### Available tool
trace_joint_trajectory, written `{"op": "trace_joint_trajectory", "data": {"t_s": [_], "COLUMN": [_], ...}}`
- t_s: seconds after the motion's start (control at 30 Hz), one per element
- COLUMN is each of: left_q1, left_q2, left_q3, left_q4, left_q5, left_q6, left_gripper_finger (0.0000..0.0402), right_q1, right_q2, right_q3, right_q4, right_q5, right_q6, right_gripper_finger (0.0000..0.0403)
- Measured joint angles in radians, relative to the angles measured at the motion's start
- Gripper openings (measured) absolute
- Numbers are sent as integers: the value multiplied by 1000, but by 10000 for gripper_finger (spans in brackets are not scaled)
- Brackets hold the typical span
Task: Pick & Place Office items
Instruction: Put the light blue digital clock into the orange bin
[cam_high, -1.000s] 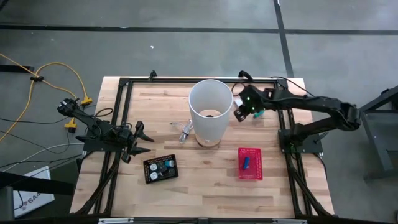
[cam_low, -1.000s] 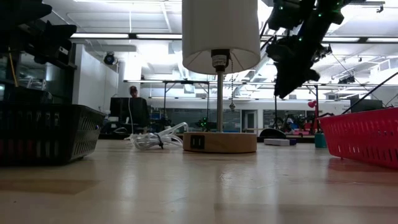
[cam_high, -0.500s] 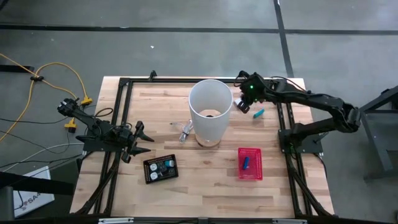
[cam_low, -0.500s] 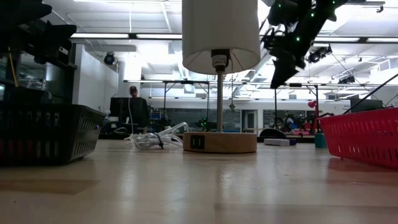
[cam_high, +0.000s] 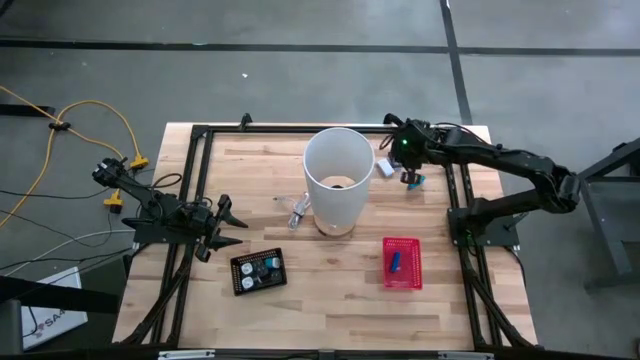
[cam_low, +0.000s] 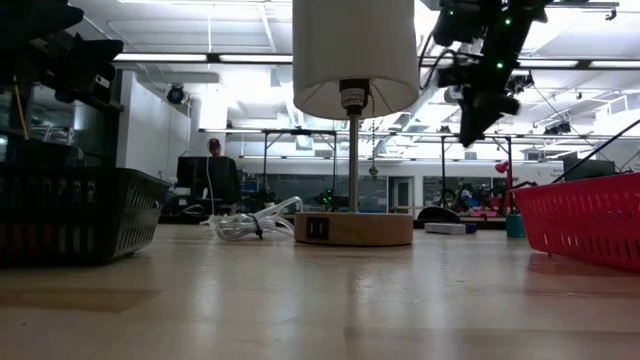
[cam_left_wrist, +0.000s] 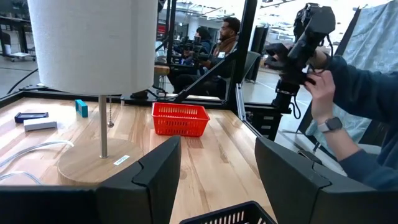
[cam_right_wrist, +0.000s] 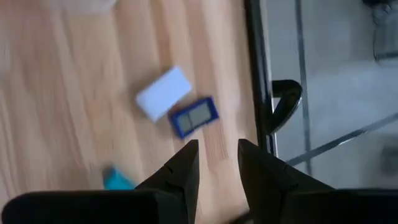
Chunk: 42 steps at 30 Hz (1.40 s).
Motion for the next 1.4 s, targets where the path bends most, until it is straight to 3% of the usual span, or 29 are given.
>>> {"op": "trace_joint_trajectory", "data": {"t_s": [0.13, 0.4, 0.53, 0.93, 1.4], "left_q1": [0, 0, 0, 0, 0], "left_q2": [0, 0, 0, 0, 0], "left_q3": [0, 0, 0, 0, 0], "left_q4": [0, 0, 0, 0, 0], "left_q5": [0, 0, 0, 0, 0], "left_q6": [0, 0, 0, 0, 0], "left_gripper_finger": [199, 199, 199, 199, 199], "right_q1": [0, 0, 0, -1, 1], "right_q2": [0, 0, 1, 1, 1], "right_q3": [0, -7, -41, -175, -229], "right_q4": [-64, -142, -138, -100, -34], "right_q5": [-2, -90, -146, -161, -267], "right_q6": [-125, -151, -151, -170, -197], "right_gripper_finger": [97, 97, 97, 97, 97]}}
